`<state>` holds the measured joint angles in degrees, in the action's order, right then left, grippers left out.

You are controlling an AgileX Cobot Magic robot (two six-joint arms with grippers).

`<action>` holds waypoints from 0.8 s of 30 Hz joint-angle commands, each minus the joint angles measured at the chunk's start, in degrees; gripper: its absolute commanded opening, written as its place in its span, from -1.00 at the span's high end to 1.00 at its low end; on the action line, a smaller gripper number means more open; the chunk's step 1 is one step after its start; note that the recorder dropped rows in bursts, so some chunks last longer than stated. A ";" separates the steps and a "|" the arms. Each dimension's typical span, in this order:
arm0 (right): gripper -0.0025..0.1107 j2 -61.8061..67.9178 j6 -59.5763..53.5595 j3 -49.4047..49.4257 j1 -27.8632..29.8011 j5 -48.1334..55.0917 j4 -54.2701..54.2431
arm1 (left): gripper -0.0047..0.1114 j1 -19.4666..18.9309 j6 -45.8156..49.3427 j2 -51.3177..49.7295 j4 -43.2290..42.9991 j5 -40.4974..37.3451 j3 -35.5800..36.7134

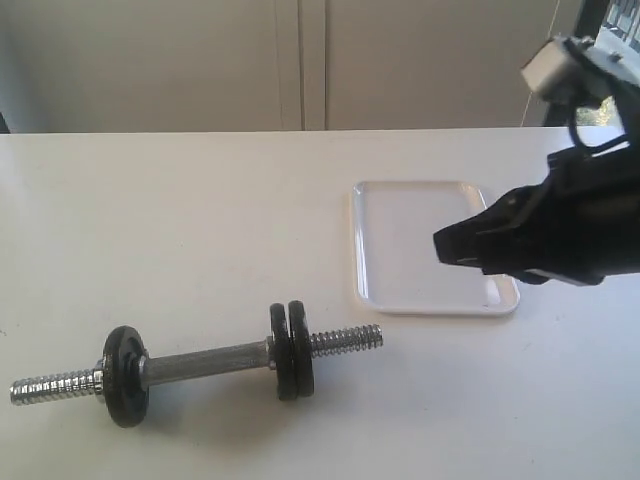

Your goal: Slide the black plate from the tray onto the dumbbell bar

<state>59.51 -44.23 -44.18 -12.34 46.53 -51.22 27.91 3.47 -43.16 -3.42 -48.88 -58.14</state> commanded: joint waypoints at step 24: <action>0.96 -17.14 8.58 3.67 0.39 -13.11 13.34 | 0.92 0.16 -15.73 26.32 -11.42 -2.26 13.15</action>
<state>42.60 -36.07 -40.72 -12.34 34.15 -38.27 27.91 -11.50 -17.73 -14.55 -50.40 -45.36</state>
